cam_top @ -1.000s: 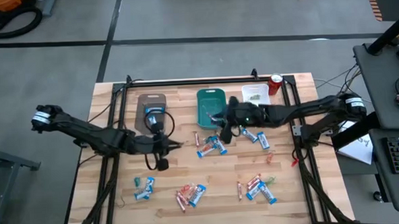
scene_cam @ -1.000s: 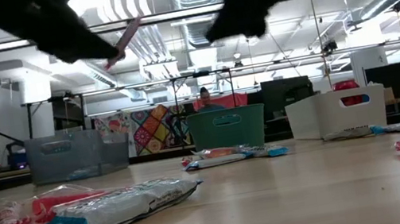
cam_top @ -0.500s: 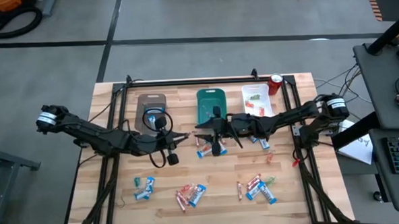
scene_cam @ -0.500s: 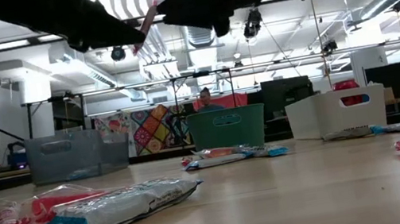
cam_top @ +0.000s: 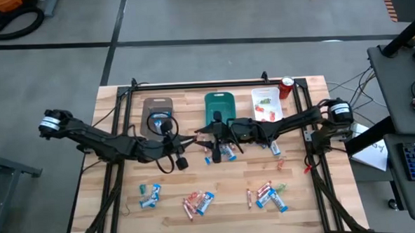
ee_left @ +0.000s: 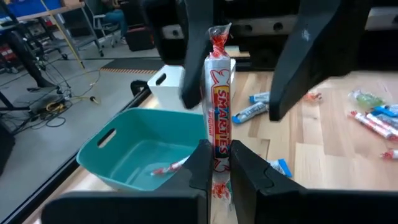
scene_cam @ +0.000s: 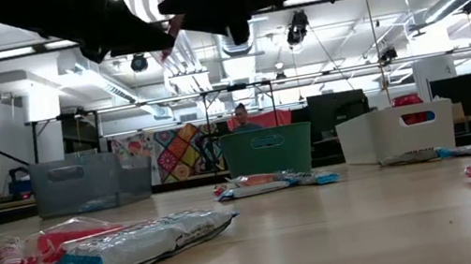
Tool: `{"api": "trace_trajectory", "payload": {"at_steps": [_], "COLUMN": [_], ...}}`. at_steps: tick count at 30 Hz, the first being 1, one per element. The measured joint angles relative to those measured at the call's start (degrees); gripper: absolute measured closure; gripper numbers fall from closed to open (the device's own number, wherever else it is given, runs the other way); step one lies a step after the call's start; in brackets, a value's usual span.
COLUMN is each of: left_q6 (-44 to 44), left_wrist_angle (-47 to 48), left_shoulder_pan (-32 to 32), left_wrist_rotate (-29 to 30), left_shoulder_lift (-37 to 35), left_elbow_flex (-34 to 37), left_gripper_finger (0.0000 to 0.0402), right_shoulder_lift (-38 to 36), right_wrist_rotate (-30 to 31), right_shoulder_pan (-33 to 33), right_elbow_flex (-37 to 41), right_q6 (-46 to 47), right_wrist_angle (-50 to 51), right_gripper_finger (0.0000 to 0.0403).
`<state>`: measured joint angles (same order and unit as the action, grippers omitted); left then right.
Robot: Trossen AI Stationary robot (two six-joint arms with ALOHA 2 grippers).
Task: Sort candy
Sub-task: Put the red candy into the blue bin
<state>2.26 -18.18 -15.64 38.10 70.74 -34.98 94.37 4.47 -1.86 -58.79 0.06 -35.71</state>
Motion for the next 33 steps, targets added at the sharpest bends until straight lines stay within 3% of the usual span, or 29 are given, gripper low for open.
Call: {"api": "trace_trajectory", "payload": {"at_steps": [4,12,19,23,29,33], "left_q6": [0.0,-0.1,0.2,0.6,1.7,1.8], "left_wrist_angle": [-0.3,-0.6,-0.5,2.1,8.7,14.5], "left_shoulder_pan": [0.0,0.0,0.0,0.3,1.8,5.0], "left_wrist_rotate": [0.1,0.1,0.4,0.4,0.3,-7.5], "left_shoulder_lift": [1.1,1.1,0.7,-0.8,-4.3,-7.8], "left_elbow_flex": [0.0,0.0,0.0,0.0,0.0,0.0], "left_gripper_finger": [0.0385,0.0375,0.035,0.032,0.0288,0.0289], "right_shoulder_lift": [1.6,2.1,1.3,0.4,-0.2,-0.2], "right_wrist_rotate": [0.0,0.5,2.7,3.1,4.7,9.0], "right_shoulder_pan": [0.0,0.2,1.0,3.3,9.0,14.6], "right_elbow_flex": [-1.7,-2.0,-2.1,-4.0,-8.9,-11.4], "right_q6": [-0.8,-1.3,-0.9,0.9,4.1,6.6], "right_wrist_angle": [0.3,0.2,2.3,11.2,32.2,47.3], "right_gripper_finger": [0.0261,0.0372,0.0371,0.0371,0.0371,0.0371]}}
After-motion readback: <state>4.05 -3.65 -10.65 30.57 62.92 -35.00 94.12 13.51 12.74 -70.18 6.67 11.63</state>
